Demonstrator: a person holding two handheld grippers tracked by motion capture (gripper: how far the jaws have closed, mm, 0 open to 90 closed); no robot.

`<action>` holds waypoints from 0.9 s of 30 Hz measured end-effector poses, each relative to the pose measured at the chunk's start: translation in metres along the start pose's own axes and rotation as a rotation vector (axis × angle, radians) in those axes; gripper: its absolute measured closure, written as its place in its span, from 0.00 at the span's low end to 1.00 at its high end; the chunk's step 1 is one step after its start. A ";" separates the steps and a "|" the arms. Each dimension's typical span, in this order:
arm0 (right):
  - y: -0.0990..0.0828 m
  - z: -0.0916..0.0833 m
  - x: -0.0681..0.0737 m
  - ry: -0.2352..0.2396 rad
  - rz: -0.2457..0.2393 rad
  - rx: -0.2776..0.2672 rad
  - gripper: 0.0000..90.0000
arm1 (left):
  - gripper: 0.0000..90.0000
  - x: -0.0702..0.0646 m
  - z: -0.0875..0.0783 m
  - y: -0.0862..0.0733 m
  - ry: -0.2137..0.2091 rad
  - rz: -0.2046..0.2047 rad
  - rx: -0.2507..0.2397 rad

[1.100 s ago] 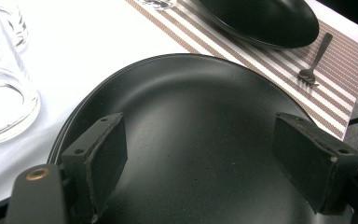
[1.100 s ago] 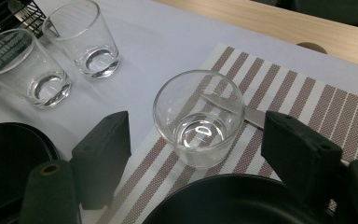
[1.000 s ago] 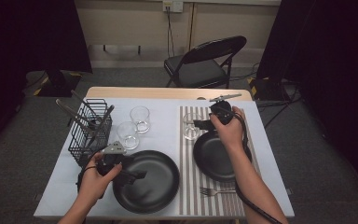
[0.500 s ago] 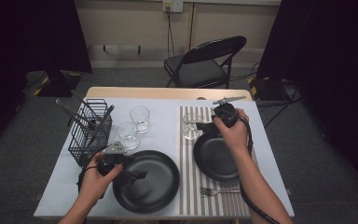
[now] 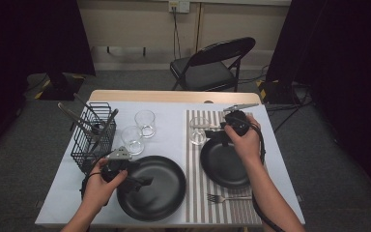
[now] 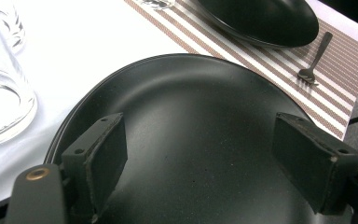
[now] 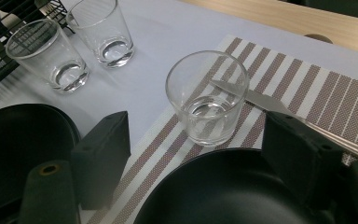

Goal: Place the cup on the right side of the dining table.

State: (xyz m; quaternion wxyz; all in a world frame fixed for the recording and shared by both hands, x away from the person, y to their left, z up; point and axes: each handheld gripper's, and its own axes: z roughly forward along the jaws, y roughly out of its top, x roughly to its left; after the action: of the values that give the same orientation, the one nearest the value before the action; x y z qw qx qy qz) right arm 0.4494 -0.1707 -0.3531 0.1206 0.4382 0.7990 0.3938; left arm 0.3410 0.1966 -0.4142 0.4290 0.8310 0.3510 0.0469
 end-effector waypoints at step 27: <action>-0.024 -0.004 -0.002 0.017 -0.008 0.006 0.26 | 0.20 0.000 0.003 -0.001 -0.001 -0.001 0.006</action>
State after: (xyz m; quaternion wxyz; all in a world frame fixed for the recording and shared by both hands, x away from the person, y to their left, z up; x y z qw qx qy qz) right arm 0.4332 -0.1817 -0.3683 0.1139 0.4321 0.8028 0.3947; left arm 0.3413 0.1950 -0.4164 0.4268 0.8321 0.3514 0.0450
